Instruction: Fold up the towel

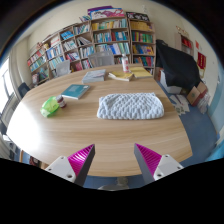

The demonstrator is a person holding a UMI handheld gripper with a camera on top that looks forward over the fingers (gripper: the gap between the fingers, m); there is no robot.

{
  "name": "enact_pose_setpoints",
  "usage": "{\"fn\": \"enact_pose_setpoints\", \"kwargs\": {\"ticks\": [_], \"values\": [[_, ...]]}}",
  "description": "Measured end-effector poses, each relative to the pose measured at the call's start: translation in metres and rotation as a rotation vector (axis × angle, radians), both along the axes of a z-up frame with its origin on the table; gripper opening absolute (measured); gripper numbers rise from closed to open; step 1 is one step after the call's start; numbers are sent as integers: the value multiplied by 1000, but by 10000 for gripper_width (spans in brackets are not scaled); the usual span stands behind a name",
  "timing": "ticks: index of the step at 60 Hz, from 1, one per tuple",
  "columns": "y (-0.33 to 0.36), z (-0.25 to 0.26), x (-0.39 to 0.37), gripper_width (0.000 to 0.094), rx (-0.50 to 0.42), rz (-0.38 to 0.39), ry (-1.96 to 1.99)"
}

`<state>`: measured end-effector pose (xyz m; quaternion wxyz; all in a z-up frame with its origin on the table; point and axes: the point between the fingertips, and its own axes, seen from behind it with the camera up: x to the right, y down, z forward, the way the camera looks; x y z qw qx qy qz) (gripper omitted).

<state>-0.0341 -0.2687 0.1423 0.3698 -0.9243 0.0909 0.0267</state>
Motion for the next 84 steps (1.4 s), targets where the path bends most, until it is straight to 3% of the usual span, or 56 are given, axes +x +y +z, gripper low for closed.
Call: {"fn": "enact_pose_setpoints", "kwargs": {"ticks": [8,18,28,37,41,43,46,52,55,57,63,76,84], "values": [[41,-3,-9,830,34,61,-57],[143,-27,-44,833,89,164,-104],[242,-72,-50,823,70,177,-101],[292,-125,-39,804,-1,200,-160],[290,-164,-30,744,-97,222,-182],[300,-155,-29,593,-37,194,-152],[300,-157,-19,406,-39,161,-147],[300,-157,-14,278,-19,194,-162],[301,-157,-8,120,-24,201,-184],[300,-155,-6,67,-26,203,-176],[303,-145,-7,16,-29,158,-35],[307,-21,84,21,179,-3,88],[278,-27,183,32,141,-172,85]]}}
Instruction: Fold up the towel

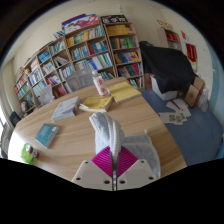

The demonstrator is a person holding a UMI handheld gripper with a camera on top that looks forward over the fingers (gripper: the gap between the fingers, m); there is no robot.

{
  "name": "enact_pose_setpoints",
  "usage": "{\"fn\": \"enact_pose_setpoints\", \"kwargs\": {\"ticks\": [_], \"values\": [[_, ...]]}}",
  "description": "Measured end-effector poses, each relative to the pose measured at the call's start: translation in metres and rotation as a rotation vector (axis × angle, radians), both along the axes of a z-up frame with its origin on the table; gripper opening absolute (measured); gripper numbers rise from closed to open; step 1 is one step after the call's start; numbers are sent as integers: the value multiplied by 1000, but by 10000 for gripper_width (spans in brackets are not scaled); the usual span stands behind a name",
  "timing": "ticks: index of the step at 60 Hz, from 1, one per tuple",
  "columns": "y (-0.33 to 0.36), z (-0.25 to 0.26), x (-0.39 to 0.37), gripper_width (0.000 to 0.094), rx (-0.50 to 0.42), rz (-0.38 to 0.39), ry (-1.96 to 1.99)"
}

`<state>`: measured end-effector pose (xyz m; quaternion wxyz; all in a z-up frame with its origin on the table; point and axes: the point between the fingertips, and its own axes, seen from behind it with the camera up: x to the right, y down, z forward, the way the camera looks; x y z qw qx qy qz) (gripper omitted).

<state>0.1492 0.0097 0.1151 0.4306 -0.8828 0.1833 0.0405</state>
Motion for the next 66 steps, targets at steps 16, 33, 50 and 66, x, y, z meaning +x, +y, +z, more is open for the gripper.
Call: {"fn": "enact_pose_setpoints", "kwargs": {"ticks": [16,33,50,66], "values": [[-45,-115,82,41,-169,-118,25],[-63,-31,80,859,-113,-228,85],[-155,121,16,832,53,-198,-68],[-245,155,-66,831,53,-114,-51]]}}
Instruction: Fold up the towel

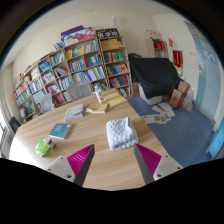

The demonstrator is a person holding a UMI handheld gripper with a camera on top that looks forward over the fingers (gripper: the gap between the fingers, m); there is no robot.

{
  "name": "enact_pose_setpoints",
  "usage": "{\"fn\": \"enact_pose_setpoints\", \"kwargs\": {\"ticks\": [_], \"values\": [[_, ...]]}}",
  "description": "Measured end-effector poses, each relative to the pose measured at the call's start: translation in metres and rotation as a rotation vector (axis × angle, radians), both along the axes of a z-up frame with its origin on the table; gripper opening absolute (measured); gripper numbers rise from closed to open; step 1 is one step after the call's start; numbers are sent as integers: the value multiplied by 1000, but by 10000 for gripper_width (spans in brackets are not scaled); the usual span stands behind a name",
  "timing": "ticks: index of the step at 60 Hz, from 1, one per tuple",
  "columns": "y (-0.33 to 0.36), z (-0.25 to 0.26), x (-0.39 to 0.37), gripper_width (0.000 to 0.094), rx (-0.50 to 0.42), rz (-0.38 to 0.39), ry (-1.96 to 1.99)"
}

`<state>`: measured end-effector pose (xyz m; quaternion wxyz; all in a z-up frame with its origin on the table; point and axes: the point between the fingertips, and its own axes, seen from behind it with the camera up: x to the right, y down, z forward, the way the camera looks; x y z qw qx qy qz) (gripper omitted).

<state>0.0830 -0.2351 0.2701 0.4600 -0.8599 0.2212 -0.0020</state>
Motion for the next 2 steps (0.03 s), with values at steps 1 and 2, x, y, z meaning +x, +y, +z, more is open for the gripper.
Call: {"fn": "enact_pose_setpoints", "kwargs": {"ticks": [1,2], "values": [[-4,0,-2,831,-2,2,7],[-8,1,-4,830,-6,4,15]]}}
